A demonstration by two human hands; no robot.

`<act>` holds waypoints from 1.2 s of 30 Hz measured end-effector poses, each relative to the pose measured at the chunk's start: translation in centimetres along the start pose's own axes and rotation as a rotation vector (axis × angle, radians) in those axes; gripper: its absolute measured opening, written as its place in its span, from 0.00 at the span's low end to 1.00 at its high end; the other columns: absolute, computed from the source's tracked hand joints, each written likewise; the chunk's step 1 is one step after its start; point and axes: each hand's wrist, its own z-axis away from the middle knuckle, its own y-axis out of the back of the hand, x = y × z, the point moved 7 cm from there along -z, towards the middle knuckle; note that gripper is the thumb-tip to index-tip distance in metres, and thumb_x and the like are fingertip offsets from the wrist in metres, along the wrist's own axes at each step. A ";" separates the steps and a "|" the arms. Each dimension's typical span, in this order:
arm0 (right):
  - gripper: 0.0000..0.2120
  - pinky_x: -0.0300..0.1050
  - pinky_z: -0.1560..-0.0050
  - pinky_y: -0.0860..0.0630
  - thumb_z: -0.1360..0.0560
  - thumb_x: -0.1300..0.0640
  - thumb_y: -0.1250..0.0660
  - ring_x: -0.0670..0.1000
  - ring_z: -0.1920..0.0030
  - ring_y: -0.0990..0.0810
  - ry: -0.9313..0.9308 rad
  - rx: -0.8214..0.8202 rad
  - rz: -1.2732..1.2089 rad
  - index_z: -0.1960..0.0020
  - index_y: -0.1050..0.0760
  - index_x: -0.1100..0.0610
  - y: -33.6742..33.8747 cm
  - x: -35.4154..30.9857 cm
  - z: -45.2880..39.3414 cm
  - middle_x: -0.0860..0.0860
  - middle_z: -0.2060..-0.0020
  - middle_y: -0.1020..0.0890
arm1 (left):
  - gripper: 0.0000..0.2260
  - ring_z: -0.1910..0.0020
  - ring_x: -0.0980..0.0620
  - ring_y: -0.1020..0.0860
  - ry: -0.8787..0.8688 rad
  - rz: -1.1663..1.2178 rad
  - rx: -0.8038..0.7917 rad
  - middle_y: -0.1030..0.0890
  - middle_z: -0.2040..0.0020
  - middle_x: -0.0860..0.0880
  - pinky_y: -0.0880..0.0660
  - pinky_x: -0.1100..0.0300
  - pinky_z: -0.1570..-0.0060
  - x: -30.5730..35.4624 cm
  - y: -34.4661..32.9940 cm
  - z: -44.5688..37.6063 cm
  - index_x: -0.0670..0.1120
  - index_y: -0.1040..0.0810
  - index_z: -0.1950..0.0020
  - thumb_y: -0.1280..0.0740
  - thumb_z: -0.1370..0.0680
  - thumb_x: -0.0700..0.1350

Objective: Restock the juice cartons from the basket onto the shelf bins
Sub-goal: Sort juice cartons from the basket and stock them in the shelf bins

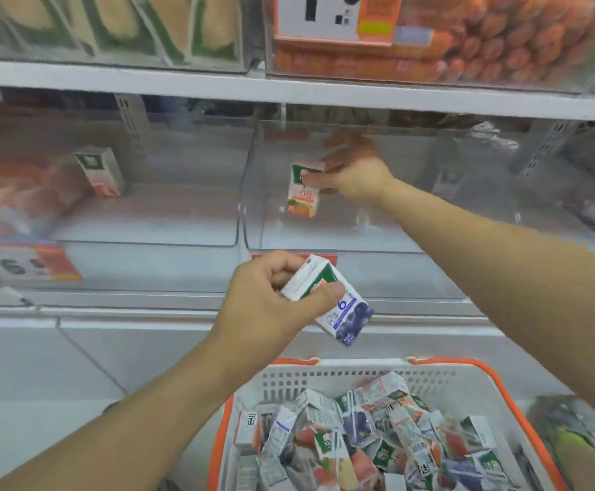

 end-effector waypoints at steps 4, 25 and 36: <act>0.25 0.58 0.53 0.17 0.45 0.62 0.16 0.58 0.50 0.16 -0.051 0.029 0.075 0.54 0.24 0.55 -3.1 2.4 -6.0 0.54 0.52 0.17 | 0.05 0.72 0.60 0.21 0.041 0.047 0.005 0.15 0.65 0.50 0.30 0.71 0.73 -0.5 1.8 0.0 0.45 0.19 0.56 0.25 0.29 0.40; 0.21 0.47 0.40 0.23 0.23 0.59 0.31 0.55 0.38 0.22 0.019 -0.137 0.540 0.31 0.28 0.56 -2.3 -0.7 -2.6 0.55 0.36 0.22 | 0.08 0.68 0.58 0.20 0.124 0.056 -0.023 0.14 0.60 0.46 0.29 0.68 0.71 -2.5 -0.7 -1.4 0.43 0.19 0.50 0.25 0.27 0.41; 0.25 0.40 0.56 0.21 0.31 0.56 0.23 0.52 0.53 0.17 0.081 -0.534 0.130 0.36 0.23 0.45 7.1 -0.5 19.5 0.43 0.49 0.20 | 0.11 0.63 0.51 0.25 0.106 0.110 -0.327 0.21 0.60 0.45 0.30 0.58 0.70 -0.2 -8.8 0.1 0.46 0.21 0.53 0.30 0.28 0.53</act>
